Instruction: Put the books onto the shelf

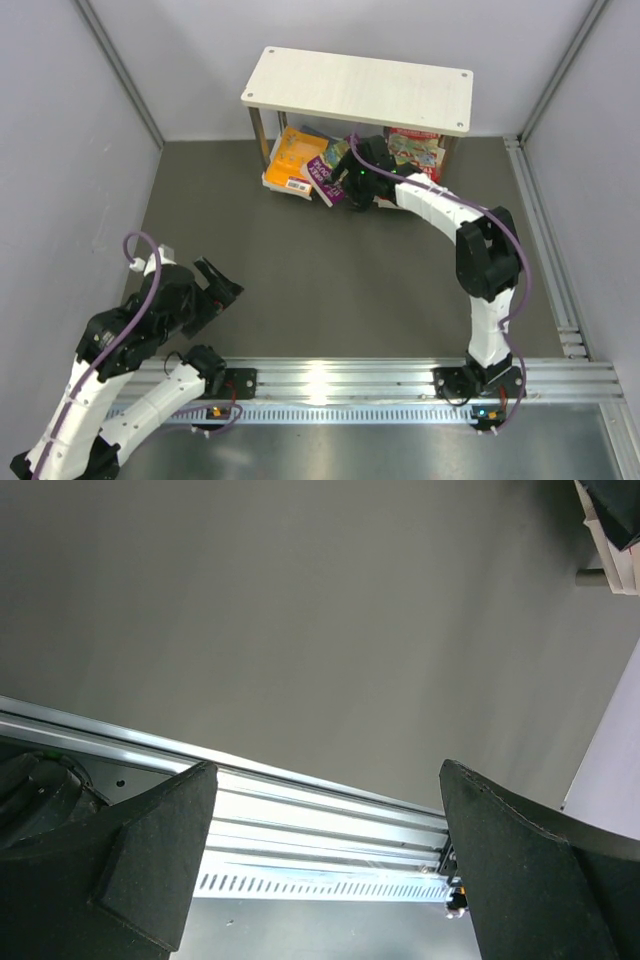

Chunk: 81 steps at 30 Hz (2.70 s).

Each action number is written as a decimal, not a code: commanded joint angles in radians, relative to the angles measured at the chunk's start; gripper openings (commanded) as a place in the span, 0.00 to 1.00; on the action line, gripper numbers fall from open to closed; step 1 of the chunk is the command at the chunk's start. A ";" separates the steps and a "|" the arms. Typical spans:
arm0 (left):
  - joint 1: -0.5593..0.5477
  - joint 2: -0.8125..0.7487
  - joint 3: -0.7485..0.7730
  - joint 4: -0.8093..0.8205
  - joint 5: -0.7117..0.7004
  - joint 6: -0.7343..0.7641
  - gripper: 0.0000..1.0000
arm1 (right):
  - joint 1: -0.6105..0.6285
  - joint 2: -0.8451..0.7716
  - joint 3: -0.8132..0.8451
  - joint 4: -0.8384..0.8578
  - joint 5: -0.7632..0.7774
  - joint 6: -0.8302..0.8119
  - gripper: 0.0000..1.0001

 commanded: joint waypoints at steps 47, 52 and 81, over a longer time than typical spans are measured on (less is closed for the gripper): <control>-0.004 0.007 0.005 -0.124 0.053 0.066 0.98 | 0.078 0.199 -0.113 0.343 0.260 0.335 0.91; -0.004 0.026 0.004 -0.115 0.059 0.078 0.98 | 0.096 0.211 -0.138 0.355 0.277 0.344 0.82; -0.004 0.029 -0.050 0.015 0.041 0.040 0.98 | 0.024 -0.127 -0.150 0.248 0.178 -0.094 0.00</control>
